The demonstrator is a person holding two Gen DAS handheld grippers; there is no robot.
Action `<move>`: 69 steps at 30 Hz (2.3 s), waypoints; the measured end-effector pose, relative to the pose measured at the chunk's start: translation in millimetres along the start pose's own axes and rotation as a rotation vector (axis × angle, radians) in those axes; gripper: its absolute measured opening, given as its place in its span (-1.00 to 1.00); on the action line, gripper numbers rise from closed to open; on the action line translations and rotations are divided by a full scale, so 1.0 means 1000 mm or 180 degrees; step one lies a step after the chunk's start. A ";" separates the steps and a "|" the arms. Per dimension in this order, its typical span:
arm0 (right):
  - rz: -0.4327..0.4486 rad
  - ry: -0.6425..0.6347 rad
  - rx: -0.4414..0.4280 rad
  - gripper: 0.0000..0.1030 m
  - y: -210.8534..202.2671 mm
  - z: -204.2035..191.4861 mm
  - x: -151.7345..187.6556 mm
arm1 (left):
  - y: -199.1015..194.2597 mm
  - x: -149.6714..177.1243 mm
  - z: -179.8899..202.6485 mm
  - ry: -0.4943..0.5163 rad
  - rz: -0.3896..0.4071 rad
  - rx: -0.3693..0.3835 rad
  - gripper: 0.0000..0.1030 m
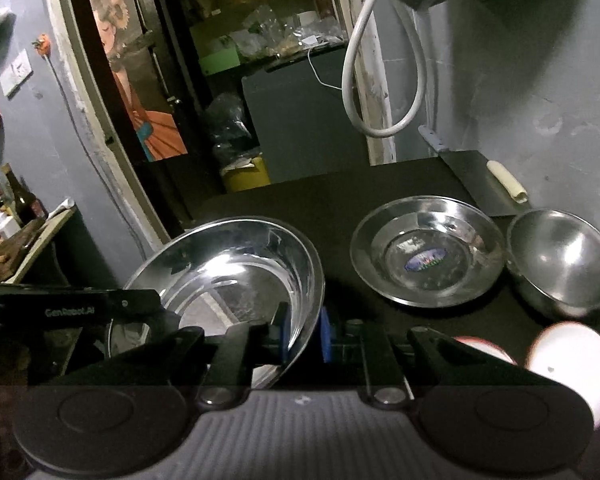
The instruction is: Organize plates and bowls
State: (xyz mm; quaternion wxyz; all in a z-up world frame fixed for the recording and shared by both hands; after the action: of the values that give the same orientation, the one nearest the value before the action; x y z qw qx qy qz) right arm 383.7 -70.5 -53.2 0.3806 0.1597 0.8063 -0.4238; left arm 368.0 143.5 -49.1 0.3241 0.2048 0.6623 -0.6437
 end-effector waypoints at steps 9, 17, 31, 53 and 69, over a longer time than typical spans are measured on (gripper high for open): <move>-0.0134 0.0061 -0.0016 -0.66 -0.044 -0.007 0.041 | -0.035 0.045 0.017 0.0349 -0.0165 0.0011 -0.67; -0.0278 0.0116 0.0033 -0.66 -0.061 -0.010 0.075 | -0.047 0.082 0.024 0.0570 -0.0371 -0.0049 -0.62; -0.0471 -0.0006 0.0172 -0.64 -0.060 -0.017 0.100 | -0.047 0.104 0.034 0.0843 -0.0534 -0.0247 -0.53; -0.0632 -0.0414 0.0437 -0.59 -0.049 -0.025 0.105 | -0.032 0.110 0.040 0.0932 -0.0648 -0.0299 -0.50; -0.0657 -0.0360 0.0417 -0.41 -0.047 -0.023 0.105 | -0.034 0.103 0.032 0.0803 -0.0560 -0.0286 0.10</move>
State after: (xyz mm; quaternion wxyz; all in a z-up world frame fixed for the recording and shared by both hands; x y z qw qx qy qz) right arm 276.0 -87.1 -97.4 0.3686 0.0761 0.7663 -0.5207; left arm 276.9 94.0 -94.6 0.1895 0.2105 0.7413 -0.6085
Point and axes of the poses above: each gripper's, at about its wrist camera, not at the fingertips, and y roughly the way its jaws point, z to its right, x to its underside, the point moved 8 cm from there along y, roughly the way its jaws point, and after that the axes turned 9 degrees about -x, right-handed, at the moved point
